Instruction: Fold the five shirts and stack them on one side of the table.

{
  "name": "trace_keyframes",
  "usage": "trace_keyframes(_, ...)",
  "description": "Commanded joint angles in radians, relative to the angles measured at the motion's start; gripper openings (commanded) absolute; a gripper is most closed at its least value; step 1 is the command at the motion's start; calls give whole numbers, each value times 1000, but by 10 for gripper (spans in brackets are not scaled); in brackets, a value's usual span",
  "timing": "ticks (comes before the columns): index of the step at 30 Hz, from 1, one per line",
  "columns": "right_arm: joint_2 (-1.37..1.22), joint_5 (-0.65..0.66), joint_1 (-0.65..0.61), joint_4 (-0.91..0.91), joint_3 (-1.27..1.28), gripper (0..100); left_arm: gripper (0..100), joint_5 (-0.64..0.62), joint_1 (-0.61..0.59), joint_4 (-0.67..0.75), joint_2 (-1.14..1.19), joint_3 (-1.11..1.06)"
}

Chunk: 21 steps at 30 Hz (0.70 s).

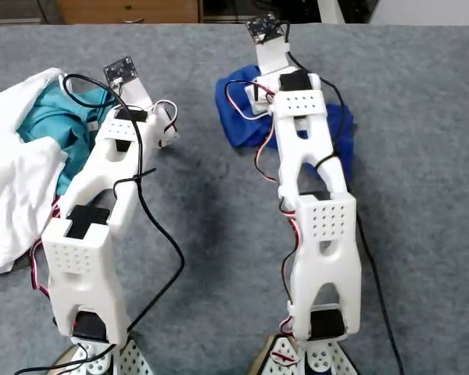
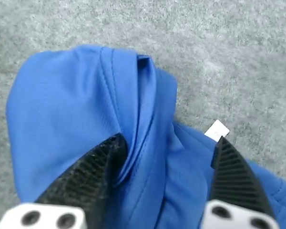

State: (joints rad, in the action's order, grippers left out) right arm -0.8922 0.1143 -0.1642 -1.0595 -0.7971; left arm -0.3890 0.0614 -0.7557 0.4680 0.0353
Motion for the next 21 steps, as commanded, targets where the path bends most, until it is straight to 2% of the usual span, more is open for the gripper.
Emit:
trace_keyframes(1, 117, -12, 68, -38, -45, 270, 21, 6, -11, 6, -7, 49)
trace_keyframes(9, 249, -40, 150, -130, -71, 224, 22, 6, -12, 14, -7, 51)
trace_keyframes(15, 306, 41, 148, -267, -177, 227, 22, 6, -12, 14, -7, 51)
trace_keyframes(21, 232, 37, 122, -258, -194, 224, 20, 6, -12, 14, -7, 51)
